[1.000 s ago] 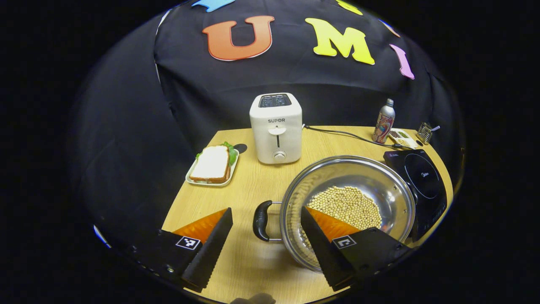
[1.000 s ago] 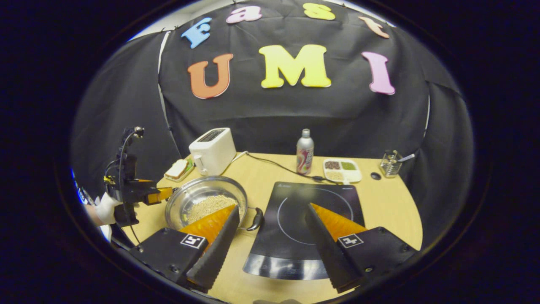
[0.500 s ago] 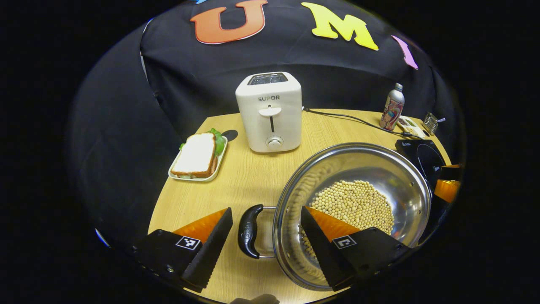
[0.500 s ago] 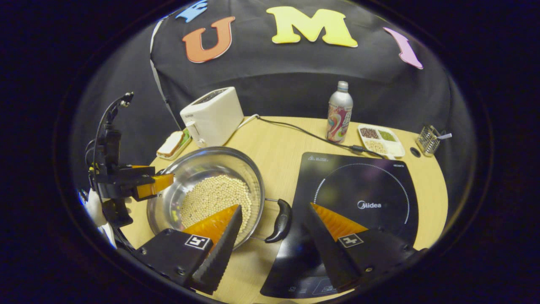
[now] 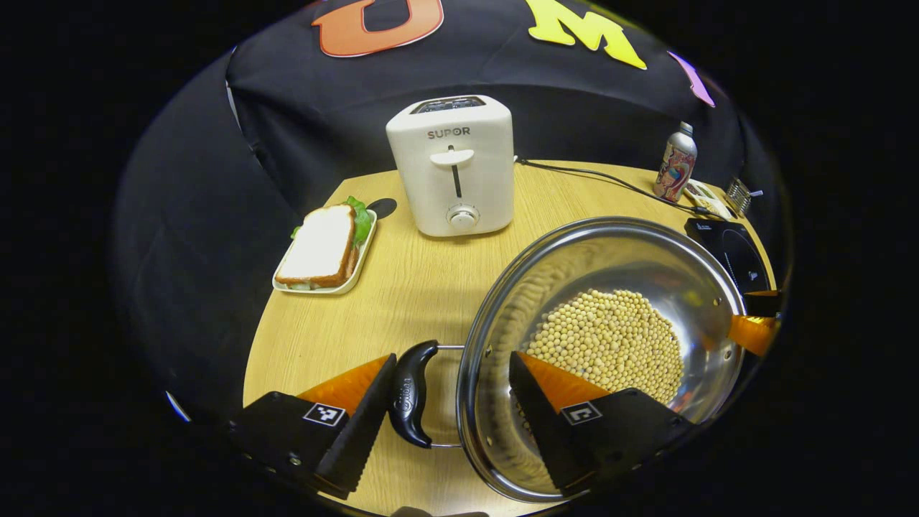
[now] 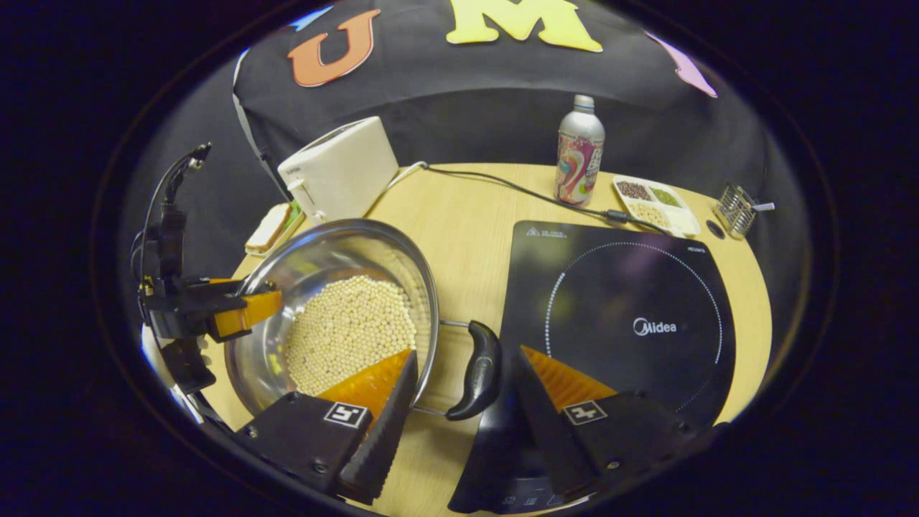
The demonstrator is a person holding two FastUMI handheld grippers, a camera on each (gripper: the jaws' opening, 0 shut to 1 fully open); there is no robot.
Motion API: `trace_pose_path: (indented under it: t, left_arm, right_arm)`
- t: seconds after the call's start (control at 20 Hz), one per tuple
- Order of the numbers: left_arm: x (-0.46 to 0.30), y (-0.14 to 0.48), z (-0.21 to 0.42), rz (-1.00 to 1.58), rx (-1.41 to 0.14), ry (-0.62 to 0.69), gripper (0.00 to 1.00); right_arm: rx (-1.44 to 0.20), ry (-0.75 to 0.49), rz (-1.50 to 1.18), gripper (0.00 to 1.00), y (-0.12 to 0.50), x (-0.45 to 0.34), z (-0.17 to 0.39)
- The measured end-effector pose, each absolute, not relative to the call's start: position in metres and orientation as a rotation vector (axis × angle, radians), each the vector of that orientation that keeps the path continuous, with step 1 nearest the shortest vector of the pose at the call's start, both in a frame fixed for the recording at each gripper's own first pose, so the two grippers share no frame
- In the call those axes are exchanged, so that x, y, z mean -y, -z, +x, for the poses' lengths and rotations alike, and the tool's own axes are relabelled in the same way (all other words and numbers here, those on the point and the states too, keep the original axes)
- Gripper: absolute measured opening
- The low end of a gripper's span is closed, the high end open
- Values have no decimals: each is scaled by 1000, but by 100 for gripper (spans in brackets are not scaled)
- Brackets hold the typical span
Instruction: First push the handle of the pot to place it horizontally, then grasp the pot with both hands and set it on the induction cooktop.
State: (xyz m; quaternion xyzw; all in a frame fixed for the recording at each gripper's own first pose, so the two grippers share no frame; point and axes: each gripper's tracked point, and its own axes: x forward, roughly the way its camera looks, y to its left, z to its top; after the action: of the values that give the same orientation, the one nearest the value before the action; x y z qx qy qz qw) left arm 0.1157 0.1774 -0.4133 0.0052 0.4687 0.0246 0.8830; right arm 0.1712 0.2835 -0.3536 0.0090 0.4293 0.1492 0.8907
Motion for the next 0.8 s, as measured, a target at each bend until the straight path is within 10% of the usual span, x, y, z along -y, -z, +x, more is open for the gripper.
trace_pose_path:
  t: [0.5, 0.55, 0.7, 0.75, 0.8]
  left_arm:
    - [-182, 413, 101, -2, -1041, 60, 81]
    - [-181, 413, 100, -6, -1047, 70, 68]
    - [-178, 410, 97, -23, -1047, 61, 75]
    - [-178, 410, 94, -22, -1052, 60, 63]
    - [-179, 407, 92, -23, -1052, 56, 72]
  right_arm:
    - [-959, -275, 48, 66, 357, -284, 175]
    - [-966, -276, 51, 64, 356, -284, 177]
    - [-974, -276, 68, 56, 356, -285, 178]
    - [-976, -280, 68, 54, 355, -285, 177]
    - [-974, -287, 74, 55, 356, -285, 177]
